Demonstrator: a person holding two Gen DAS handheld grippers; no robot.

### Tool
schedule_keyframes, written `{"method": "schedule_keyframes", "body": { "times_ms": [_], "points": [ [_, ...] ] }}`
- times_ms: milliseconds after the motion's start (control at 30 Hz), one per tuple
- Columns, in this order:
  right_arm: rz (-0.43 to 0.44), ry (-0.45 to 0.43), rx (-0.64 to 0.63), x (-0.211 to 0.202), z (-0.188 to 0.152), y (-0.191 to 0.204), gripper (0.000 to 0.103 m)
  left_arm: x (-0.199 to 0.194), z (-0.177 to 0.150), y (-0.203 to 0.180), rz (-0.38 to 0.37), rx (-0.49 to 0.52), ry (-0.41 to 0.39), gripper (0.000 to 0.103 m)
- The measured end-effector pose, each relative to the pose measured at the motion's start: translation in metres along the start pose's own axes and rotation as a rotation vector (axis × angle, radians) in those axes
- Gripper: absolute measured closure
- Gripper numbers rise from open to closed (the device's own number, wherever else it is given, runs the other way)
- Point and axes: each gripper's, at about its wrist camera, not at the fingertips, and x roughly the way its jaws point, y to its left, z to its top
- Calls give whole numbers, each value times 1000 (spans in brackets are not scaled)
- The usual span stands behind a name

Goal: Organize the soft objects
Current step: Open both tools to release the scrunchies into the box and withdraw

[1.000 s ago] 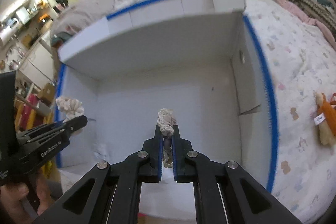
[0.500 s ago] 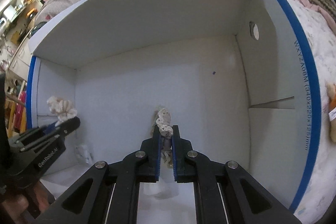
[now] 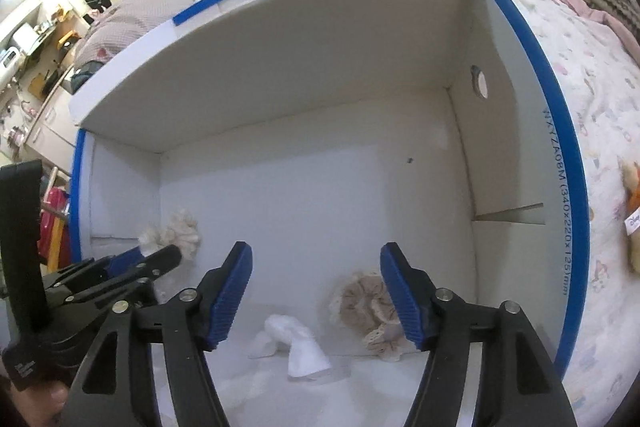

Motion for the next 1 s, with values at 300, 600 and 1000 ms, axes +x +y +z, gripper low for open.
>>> {"method": "schedule_keyframes", "body": {
  "times_ms": [300, 600, 1000],
  "points": [
    [75, -61, -47, -31, -7, 6, 0, -28, -1, -3, 9, 36, -70, 43],
    [87, -189, -63, -73, -28, 12, 0, -86, -21, 15, 5, 4, -201, 42],
    [16, -264, -154, -99, -71, 26, 0, -128, -74, 40, -3, -43, -308, 41]
  ]
}}
